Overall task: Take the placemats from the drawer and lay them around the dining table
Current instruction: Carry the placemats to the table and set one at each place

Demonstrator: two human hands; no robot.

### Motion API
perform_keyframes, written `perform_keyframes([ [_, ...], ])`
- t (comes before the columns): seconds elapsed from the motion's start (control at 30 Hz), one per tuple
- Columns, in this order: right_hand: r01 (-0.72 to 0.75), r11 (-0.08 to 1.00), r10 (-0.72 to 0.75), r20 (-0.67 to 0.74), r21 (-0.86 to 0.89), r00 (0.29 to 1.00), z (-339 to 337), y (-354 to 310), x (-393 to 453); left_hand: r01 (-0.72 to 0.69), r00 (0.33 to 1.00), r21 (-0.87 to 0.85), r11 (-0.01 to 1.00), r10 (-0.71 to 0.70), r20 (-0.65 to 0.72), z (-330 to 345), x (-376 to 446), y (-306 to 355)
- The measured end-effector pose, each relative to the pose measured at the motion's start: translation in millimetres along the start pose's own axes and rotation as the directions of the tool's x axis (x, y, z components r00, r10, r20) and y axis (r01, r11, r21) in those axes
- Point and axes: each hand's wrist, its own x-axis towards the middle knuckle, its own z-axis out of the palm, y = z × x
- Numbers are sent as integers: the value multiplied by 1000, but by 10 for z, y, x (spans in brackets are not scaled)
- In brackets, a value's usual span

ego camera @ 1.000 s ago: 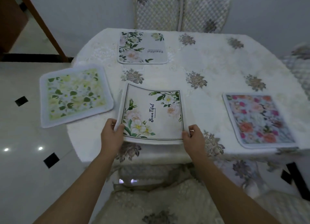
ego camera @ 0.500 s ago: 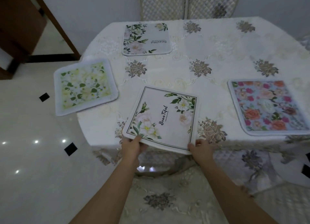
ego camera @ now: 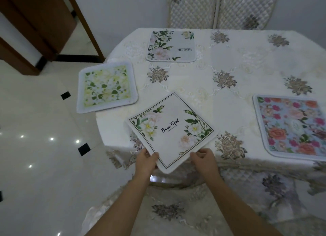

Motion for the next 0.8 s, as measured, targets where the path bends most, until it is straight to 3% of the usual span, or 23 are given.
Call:
perform_keyframes([
  [0.17, 149, 952, -178, -86, -268, 980, -242, -252, 290, -80, 997, 218, 973, 80, 8, -380, 151, 87],
  [0.27, 236, 867, -274, -25, -440, 961, -229, -396, 500, -94, 994, 328, 940, 108, -25, -546, 270, 103],
  [0.37, 248, 768, -259, 67, -590, 964, -129, -567, 630, -93, 989, 352, 931, 126, -72, -638, 377, 117],
  [0.63, 229, 748, -216, 97, -623, 972, -36, -683, 789, -205, 952, 432, 878, 282, -119, -720, 529, 249],
  [0.8, 240, 756, -242, 80, -609, 967, -250, -616, 880, -305, 930, 474, 826, 366, -40, -651, 636, 478],
])
